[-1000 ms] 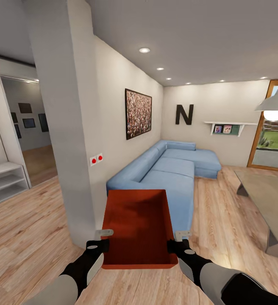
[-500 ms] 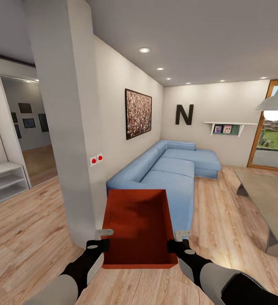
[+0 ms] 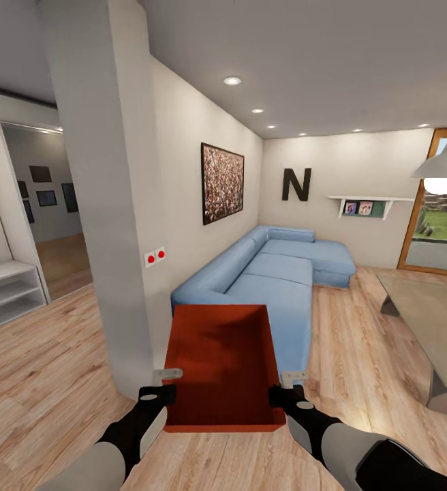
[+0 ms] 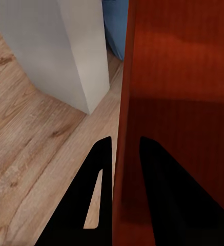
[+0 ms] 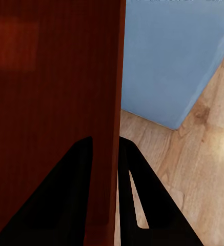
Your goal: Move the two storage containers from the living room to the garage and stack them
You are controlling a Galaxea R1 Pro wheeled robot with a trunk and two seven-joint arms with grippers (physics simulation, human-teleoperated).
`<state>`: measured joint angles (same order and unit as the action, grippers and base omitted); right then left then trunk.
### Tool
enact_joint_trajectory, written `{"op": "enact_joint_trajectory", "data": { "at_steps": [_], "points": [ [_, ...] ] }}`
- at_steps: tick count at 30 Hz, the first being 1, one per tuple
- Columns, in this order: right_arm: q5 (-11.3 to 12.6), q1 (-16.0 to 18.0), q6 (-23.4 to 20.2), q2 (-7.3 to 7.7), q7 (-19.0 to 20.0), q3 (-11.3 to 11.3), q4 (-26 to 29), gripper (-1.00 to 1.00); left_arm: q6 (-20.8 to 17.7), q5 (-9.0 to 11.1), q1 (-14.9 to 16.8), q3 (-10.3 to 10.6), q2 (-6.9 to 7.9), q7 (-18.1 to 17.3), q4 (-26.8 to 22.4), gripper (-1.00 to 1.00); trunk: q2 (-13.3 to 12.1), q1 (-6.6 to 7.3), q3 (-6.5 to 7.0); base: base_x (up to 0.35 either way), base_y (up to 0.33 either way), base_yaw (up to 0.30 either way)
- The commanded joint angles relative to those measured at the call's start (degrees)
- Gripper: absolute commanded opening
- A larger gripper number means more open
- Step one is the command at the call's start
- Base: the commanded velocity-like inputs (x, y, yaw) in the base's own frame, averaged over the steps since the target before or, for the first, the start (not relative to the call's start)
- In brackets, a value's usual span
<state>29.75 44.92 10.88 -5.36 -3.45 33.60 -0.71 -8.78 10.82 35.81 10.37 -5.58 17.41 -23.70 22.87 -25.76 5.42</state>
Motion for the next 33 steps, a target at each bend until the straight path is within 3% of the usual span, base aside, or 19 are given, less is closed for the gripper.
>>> {"op": "enact_joint_trajectory", "data": {
  "at_steps": [1,23,33],
  "points": [
    [0.6,-0.01,0.22,0.0,-0.15,-0.54,-0.79,-1.0,2.52,-1.19,0.05,-2.4,0.1,0.87,-0.27,-1.0,0.05,-0.02,-0.02,0.0,0.0,0.0],
    [0.68,-0.01,0.2,-0.04,-0.06,-0.51,-0.87,-1.0,2.5,-1.15,0.05,-2.41,-0.01,0.87,-0.29,-1.0,0.05,-0.02,-0.02,0.0,0.0,0.005],
    [0.66,-0.01,0.19,0.0,-0.16,-0.55,-0.87,-1.0,2.54,-1.16,0.07,-2.41,0.04,0.87,-0.38,-1.0,0.05,-0.02,-0.02,0.0,0.0,0.248]
  ]
}}
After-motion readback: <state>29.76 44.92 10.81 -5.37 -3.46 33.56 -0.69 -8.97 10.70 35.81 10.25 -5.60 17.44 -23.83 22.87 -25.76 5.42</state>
